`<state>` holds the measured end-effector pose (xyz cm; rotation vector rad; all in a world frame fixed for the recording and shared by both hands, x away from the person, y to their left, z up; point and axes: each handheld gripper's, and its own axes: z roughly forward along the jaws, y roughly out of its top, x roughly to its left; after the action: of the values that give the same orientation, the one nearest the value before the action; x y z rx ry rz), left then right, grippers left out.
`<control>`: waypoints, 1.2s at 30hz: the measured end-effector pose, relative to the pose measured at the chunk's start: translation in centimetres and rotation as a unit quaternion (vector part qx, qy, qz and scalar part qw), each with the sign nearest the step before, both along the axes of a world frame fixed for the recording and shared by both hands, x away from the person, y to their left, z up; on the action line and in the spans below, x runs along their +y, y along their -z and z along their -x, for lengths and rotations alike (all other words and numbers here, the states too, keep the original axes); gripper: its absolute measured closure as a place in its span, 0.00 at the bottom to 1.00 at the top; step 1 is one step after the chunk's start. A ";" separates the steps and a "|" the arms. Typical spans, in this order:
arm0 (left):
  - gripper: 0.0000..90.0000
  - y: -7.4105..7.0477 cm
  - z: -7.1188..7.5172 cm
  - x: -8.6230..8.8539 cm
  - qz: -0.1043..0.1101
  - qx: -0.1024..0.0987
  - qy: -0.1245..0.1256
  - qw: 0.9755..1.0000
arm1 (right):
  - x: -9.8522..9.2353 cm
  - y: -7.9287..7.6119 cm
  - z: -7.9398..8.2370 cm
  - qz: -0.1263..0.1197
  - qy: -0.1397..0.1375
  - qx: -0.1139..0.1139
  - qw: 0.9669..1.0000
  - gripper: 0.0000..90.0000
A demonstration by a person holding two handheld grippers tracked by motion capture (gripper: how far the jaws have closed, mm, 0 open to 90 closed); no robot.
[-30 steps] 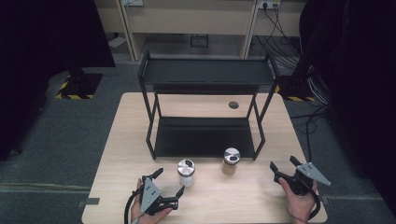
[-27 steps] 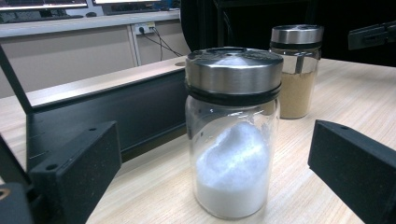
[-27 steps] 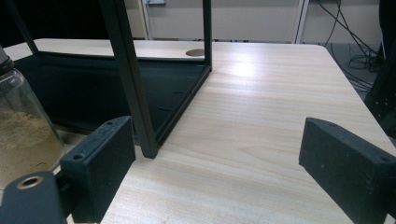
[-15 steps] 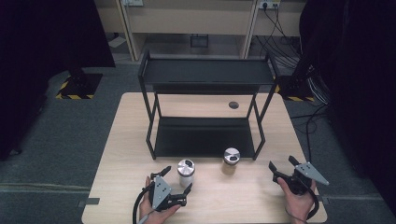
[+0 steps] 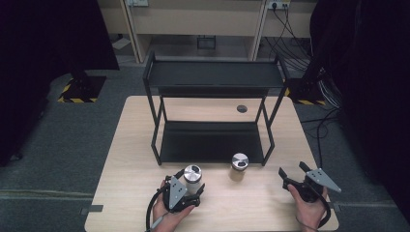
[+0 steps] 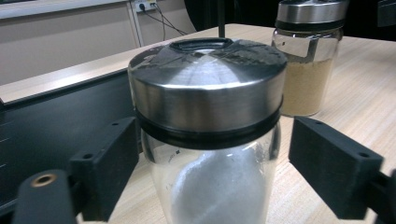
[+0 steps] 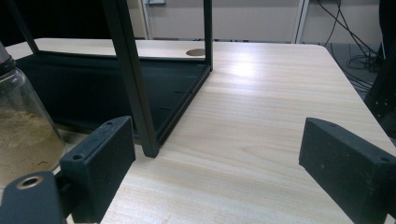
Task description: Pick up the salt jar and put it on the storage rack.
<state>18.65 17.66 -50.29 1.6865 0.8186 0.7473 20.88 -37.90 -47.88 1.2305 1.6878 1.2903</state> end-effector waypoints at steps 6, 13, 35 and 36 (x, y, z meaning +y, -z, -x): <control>0.32 0.0 0.0 0.0 0.000 -0.001 -0.003 1.000 | 0.1 0.0 -0.1 0.001 -0.002 -0.001 1.000 0.12; 0.32 0.1 -0.1 0.3 0.012 0.002 -0.001 1.000 | 0.2 0.0 -0.1 0.002 -0.004 -0.001 1.000 0.12; 0.33 -1.8 1.3 0.4 0.041 -0.042 -0.023 0.998 | -0.1 0.0 0.0 -0.005 0.001 -0.003 1.000 0.12; 0.34 -2.0 1.4 0.4 0.044 -0.047 -0.025 0.998 | -0.1 0.0 0.0 -0.005 0.000 -0.003 1.000 0.12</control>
<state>17.24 18.10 -48.31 1.5457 0.8197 0.8077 20.83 -37.95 -47.91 1.2311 1.6784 1.3019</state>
